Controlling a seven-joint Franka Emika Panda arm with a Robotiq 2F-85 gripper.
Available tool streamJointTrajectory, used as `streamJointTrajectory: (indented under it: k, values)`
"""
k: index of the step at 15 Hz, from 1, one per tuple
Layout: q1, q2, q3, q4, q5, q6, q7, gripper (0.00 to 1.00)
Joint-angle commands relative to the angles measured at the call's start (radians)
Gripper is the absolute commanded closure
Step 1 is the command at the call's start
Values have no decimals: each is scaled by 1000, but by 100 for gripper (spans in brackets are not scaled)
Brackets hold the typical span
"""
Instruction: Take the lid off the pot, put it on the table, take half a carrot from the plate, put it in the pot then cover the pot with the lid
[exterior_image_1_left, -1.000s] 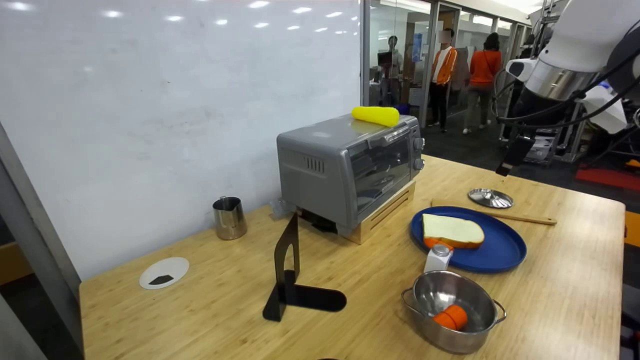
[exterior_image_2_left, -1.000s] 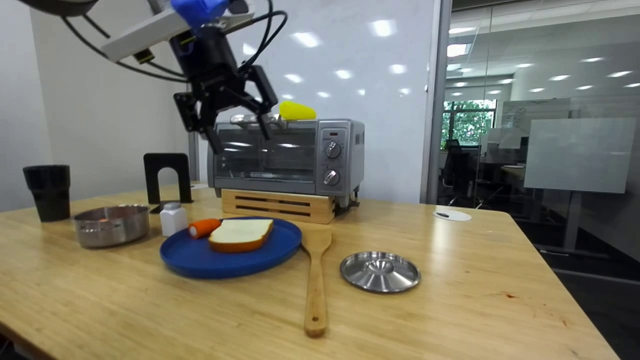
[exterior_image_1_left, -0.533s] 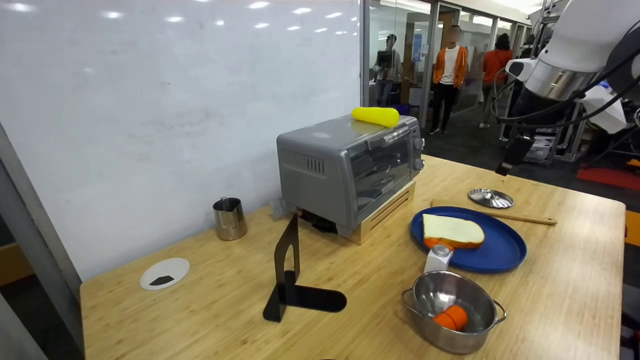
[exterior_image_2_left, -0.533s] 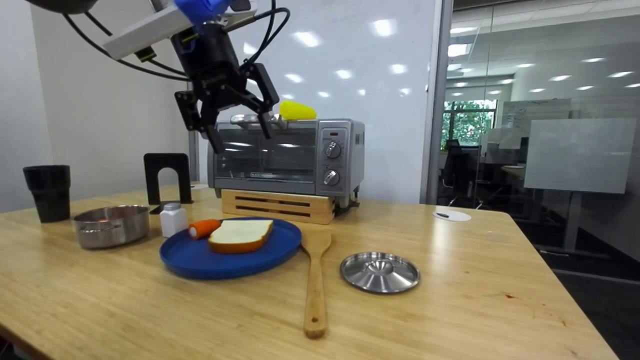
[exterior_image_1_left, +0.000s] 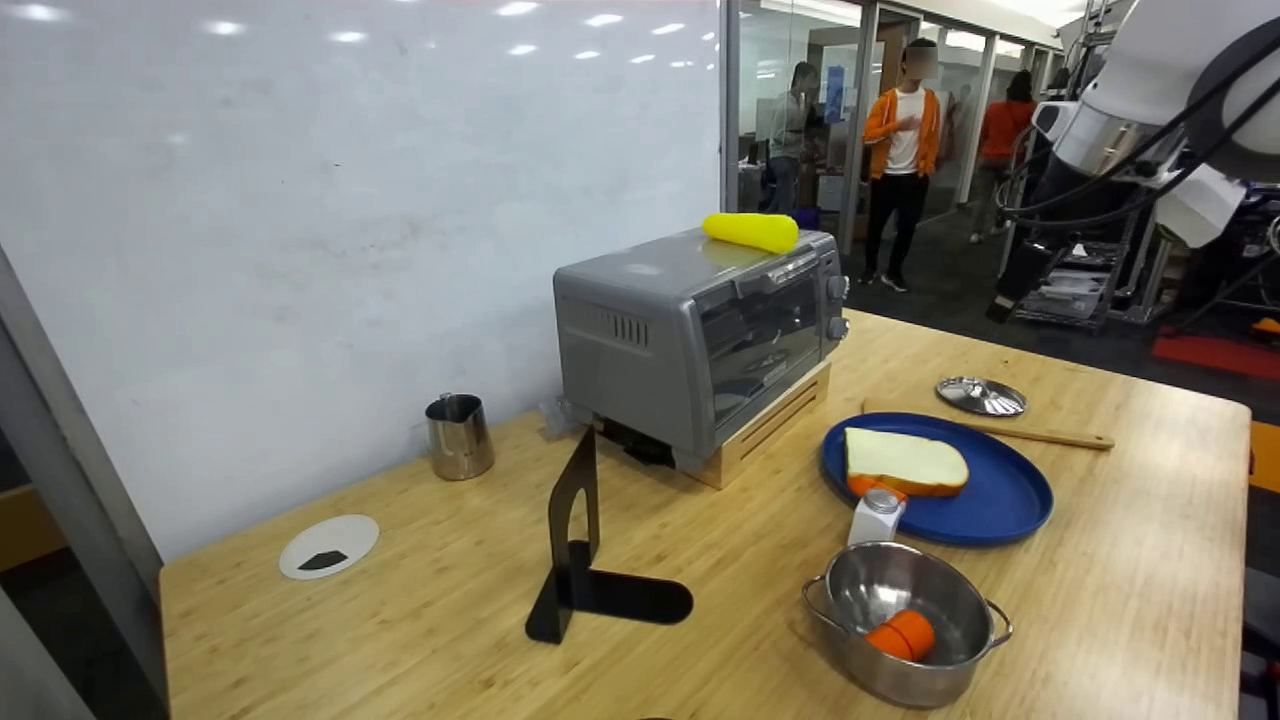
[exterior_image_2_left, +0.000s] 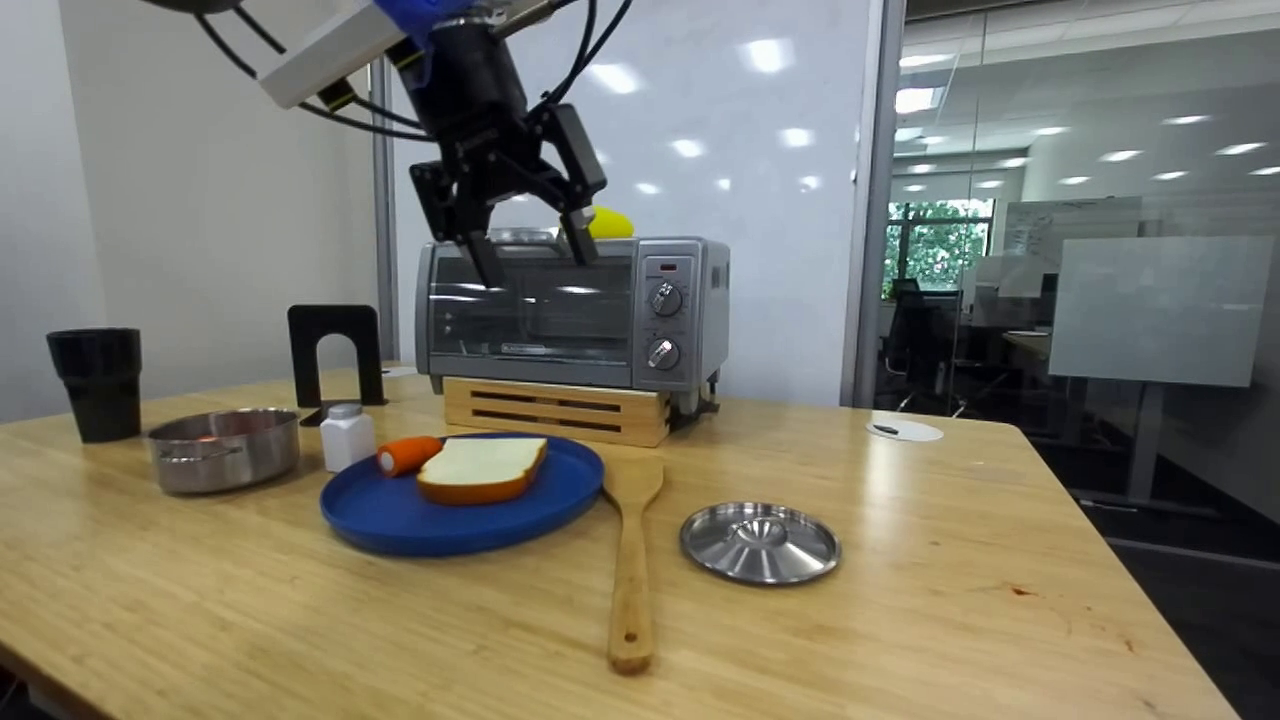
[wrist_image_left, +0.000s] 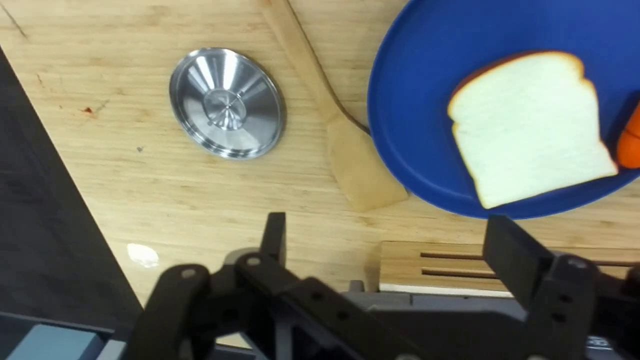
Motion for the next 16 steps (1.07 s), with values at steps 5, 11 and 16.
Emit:
streamJointTrajectory:
  k: [5, 11, 16]
  values:
    - [-79, 221, -60, 89, 118, 91, 134, 0]
    - [-95, 363, -136, 217, 224, 91, 145, 0]
    - [-77, 463, -177, 293, 377, 64, 24, 0]
